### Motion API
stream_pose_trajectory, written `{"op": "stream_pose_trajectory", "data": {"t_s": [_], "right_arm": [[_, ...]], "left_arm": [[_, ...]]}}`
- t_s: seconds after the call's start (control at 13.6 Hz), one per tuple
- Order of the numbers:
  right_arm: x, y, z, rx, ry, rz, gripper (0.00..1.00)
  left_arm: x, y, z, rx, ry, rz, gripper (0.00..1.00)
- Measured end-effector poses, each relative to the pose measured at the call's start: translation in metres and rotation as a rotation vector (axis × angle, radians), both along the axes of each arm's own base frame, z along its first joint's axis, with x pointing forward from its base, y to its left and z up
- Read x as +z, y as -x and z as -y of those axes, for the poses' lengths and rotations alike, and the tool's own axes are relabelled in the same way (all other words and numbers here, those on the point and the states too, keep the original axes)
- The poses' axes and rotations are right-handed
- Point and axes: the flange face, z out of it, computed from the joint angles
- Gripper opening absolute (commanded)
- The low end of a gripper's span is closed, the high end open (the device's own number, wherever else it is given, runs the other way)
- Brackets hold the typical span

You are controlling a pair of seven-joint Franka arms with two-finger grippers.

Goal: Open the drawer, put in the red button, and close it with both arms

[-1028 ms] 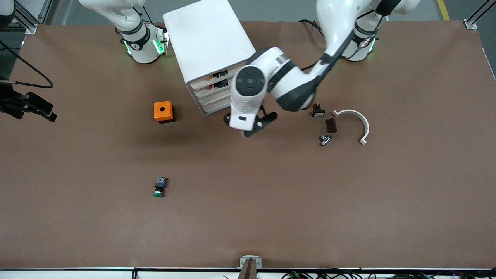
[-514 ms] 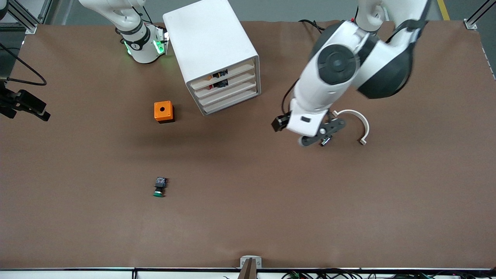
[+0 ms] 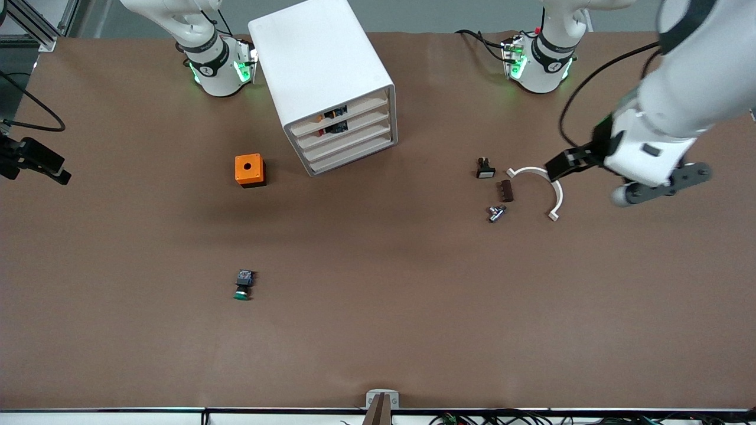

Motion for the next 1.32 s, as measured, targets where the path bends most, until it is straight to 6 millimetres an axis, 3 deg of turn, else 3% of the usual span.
{"op": "stream_pose_trajectory", "data": {"t_s": [0.15,0.51,0.81,1.32], "right_arm": [[0.000,0.000,-0.002,0.004,0.000,-0.002,1.00],[-0.002,0.000,-0.006,0.014,-0.001,-0.010,1.00],[-0.002,0.000,-0.006,0.059,0.004,-0.010,1.00],[-0.002,0.000,-0.006,0.071,0.005,-0.009,1.00]], "left_arm": [[0.009,0.003,-0.040,-0.062,0.003,0.011,1.00],[0.020,0.055,-0.079,-0.138,-0.032,0.004,1.00],[0.022,0.086,-0.083,-0.187,-0.046,0.010,1.00],[0.017,0.093,-0.083,-0.242,-0.056,0.052,1.00]]}}
